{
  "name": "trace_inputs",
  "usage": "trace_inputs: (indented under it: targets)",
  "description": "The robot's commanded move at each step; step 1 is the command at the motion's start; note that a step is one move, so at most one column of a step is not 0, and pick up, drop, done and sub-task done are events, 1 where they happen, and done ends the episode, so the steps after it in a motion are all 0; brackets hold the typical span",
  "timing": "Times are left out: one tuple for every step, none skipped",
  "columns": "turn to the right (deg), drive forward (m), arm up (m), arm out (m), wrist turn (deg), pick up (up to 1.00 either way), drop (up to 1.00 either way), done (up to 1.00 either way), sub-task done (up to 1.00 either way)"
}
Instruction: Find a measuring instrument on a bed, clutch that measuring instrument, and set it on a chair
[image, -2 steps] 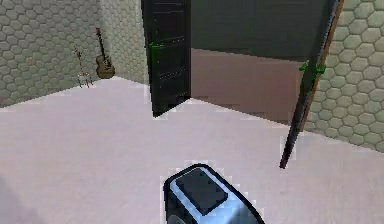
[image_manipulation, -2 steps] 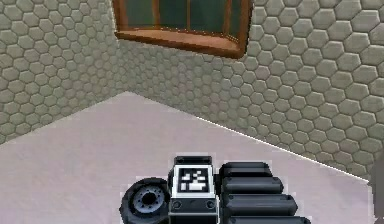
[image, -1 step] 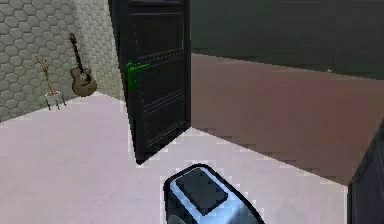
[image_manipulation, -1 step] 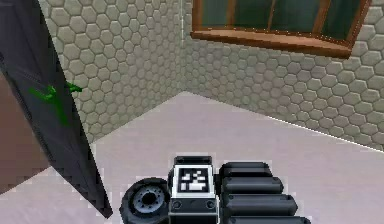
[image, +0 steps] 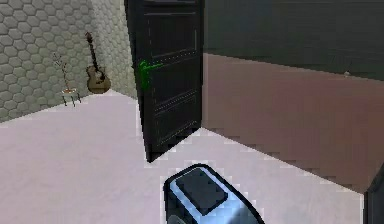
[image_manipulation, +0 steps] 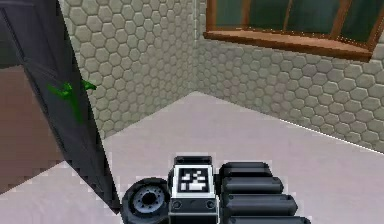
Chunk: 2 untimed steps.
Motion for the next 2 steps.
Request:
trace_inputs:
  targets:
    - [0.0, 0.70, 0.00, 0.00, 0.0, 0.00, 0.00, 0.00, 0.00]
    - [27.0, 0.00, 0.00, 0.00, 0.0, 0.00, 0.00, 0.00, 0.00]
